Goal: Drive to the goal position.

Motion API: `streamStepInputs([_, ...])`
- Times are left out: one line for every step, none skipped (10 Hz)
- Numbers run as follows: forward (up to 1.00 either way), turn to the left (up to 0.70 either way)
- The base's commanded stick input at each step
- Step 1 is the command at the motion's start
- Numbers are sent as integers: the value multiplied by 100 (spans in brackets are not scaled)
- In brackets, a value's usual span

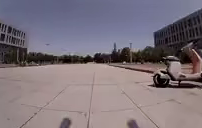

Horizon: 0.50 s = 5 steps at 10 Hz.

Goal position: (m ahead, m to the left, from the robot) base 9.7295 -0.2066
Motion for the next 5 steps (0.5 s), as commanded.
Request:
streamStepInputs([100,0])
streamStepInputs([100,0])
streamStepInputs([100,0])
streamStepInputs([100,0])
streamStepInputs([100,0])
